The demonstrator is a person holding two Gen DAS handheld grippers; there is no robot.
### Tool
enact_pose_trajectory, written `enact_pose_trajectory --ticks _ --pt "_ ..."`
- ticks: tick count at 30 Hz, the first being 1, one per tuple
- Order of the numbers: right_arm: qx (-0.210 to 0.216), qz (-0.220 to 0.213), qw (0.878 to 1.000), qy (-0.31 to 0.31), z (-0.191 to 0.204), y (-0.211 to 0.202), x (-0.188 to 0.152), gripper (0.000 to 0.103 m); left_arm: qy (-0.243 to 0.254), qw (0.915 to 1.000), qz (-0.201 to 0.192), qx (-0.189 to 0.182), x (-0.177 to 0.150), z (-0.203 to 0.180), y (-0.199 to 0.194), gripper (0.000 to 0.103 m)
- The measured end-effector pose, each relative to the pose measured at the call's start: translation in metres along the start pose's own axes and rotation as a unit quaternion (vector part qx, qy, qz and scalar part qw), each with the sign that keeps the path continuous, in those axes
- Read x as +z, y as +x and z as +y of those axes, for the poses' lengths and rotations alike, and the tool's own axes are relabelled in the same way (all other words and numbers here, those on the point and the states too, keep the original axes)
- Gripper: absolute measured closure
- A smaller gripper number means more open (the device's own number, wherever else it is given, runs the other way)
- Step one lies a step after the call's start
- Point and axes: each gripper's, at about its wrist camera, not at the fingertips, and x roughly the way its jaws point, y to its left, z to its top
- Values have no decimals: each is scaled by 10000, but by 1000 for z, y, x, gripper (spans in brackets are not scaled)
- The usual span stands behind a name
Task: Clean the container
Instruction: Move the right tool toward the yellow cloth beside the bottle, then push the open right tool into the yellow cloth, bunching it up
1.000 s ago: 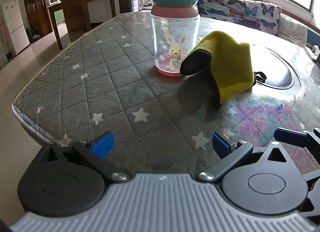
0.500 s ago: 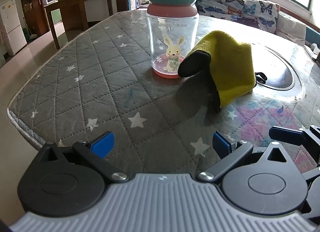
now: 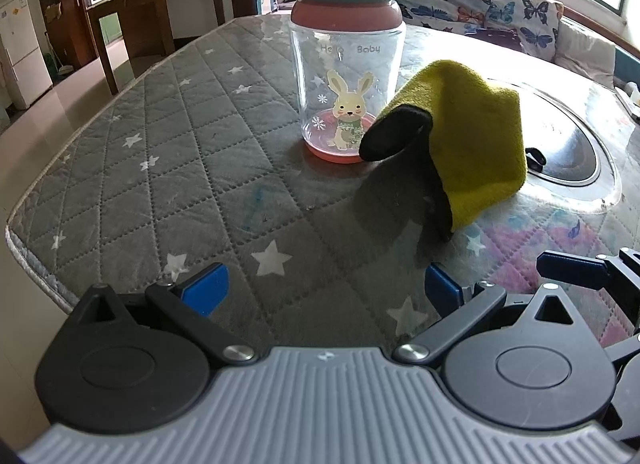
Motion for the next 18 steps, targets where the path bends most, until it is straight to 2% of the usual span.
enact_pose_trajectory --ticks 18 --pt "53 -15 10000 3 -5 10 14 0 5 10000 29 -28 15 1 13 0"
